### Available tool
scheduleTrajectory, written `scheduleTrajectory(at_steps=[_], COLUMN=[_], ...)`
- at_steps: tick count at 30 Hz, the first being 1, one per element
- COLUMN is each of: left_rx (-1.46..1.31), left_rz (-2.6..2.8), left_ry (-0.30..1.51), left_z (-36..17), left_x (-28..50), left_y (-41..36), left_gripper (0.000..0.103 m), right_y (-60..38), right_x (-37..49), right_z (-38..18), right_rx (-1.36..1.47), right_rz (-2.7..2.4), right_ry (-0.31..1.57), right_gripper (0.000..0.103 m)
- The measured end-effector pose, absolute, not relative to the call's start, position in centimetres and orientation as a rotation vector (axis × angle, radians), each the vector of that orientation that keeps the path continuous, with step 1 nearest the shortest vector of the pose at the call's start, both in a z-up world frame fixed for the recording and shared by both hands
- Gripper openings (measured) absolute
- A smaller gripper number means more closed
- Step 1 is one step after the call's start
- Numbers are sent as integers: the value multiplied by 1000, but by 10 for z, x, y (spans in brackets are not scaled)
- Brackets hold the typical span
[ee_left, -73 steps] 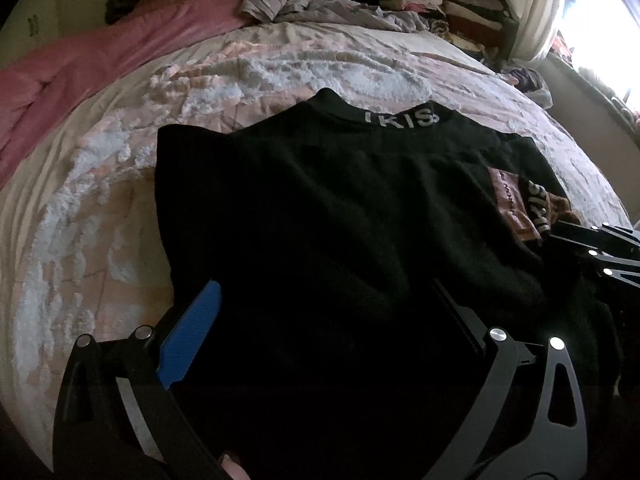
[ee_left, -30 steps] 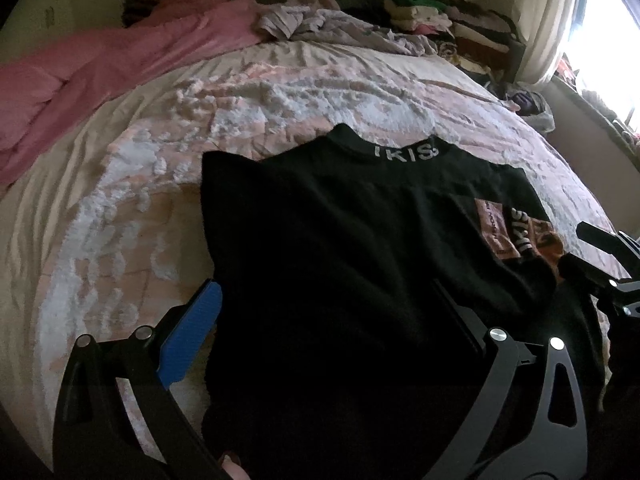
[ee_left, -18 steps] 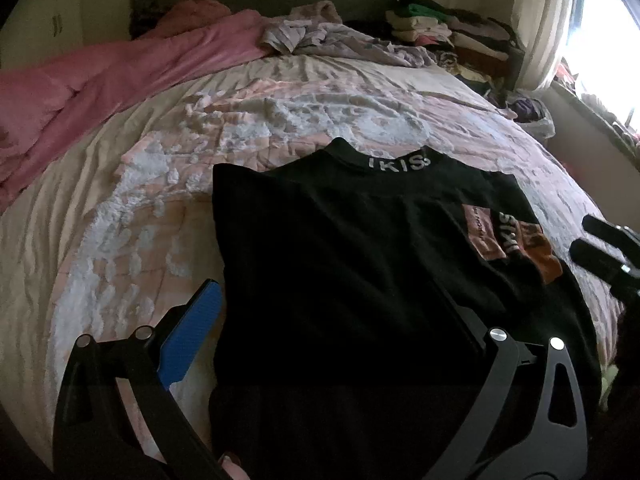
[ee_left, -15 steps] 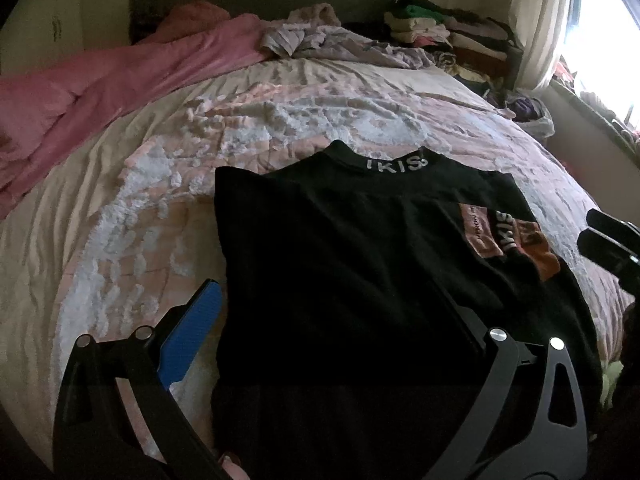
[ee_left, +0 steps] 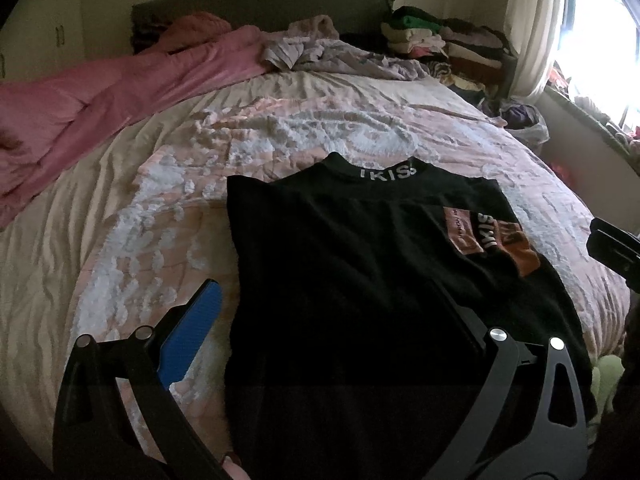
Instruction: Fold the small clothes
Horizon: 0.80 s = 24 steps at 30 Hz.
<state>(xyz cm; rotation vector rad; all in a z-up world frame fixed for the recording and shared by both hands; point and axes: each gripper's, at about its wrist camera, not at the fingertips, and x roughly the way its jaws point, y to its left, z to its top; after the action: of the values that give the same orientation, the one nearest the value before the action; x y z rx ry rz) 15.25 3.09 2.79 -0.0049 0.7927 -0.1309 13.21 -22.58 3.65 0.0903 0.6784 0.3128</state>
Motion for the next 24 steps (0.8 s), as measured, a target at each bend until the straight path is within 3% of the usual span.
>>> scheduleTrajectory(at_steps=[24], left_rx=[5], left_rz=[-127], left_ry=[753], left_z=[53], left_x=[110], left_y=[33], left_gripper=[93], right_y=[-236], right_x=[78], right_z=[55], right_rx=[92], right_rz=[307], right_ry=[663], right_gripper=[98])
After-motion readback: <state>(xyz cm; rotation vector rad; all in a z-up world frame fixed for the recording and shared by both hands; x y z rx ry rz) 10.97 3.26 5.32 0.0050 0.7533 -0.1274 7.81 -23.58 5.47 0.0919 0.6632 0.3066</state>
